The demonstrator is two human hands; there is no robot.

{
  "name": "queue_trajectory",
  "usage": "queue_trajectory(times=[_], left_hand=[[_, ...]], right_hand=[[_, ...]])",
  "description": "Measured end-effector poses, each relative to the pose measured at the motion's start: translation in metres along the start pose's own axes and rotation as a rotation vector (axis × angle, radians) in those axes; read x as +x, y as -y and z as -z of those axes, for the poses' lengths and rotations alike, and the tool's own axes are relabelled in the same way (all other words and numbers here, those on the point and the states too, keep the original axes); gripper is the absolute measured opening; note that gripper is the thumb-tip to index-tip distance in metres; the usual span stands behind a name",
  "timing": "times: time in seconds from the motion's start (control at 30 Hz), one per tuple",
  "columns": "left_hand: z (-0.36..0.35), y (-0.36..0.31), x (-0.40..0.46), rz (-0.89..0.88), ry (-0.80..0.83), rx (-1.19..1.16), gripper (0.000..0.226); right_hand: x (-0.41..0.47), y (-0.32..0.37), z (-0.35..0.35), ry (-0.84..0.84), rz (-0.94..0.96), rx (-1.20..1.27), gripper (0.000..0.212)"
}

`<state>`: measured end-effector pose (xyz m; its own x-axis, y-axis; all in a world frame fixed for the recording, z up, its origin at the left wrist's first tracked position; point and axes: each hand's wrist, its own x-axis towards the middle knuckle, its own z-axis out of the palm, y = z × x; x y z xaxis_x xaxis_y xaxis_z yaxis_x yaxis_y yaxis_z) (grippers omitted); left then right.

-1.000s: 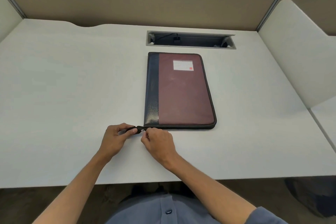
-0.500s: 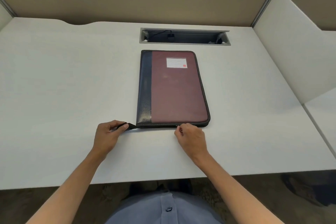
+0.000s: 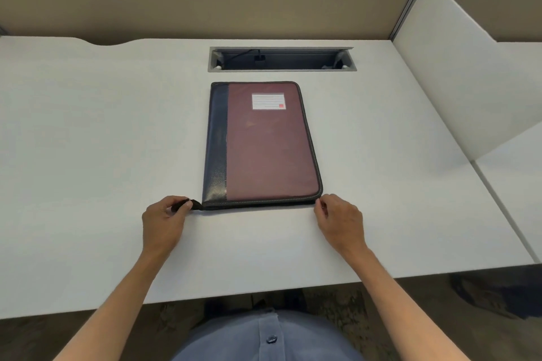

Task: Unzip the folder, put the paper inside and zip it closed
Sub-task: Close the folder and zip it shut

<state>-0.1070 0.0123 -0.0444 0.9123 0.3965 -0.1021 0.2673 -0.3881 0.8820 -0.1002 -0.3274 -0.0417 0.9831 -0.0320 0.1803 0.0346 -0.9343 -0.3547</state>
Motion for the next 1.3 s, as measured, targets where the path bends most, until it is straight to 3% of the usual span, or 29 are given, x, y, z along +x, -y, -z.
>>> queue_trajectory(times=[0.13, 0.2, 0.3, 0.43, 0.57, 0.77, 0.9, 1.3], left_hand=[[-0.031, -0.020, -0.007, -0.234, -0.132, 0.381, 0.042], [-0.049, -0.030, -0.009, -0.419, -0.116, 0.493, 0.054], [-0.081, -0.045, -0.013, -0.648, 0.103, 0.544, 0.061], [-0.127, -0.061, -0.013, -0.871, 0.429, 0.829, 0.066], [-0.143, -0.067, -0.011, -0.900, 0.448, 0.984, 0.058], [-0.139, -0.063, -0.015, -1.020, 0.332, 0.937, 0.043], [-0.139, -0.067, -0.023, -1.051, 0.326, 0.942, 0.046], [-0.132, -0.054, -0.035, -1.122, 0.280, 0.932, 0.047]], right_hand=[[-0.002, -0.006, -0.002, 0.044, 0.040, 0.082, 0.019], [-0.002, -0.009, -0.003, 0.058, 0.055, 0.103, 0.017], [-0.002, -0.012, -0.005, 0.072, 0.053, 0.140, 0.017], [0.000, -0.015, -0.004, 0.076, 0.047, 0.164, 0.018], [-0.001, -0.008, -0.004, 0.020, 0.051, 0.130, 0.018], [0.014, -0.016, -0.004, -0.094, 0.075, -0.069, 0.021], [0.041, -0.028, -0.004, -0.125, 0.066, -0.130, 0.025], [0.146, -0.031, -0.020, 0.050, 0.162, -0.159, 0.030]])
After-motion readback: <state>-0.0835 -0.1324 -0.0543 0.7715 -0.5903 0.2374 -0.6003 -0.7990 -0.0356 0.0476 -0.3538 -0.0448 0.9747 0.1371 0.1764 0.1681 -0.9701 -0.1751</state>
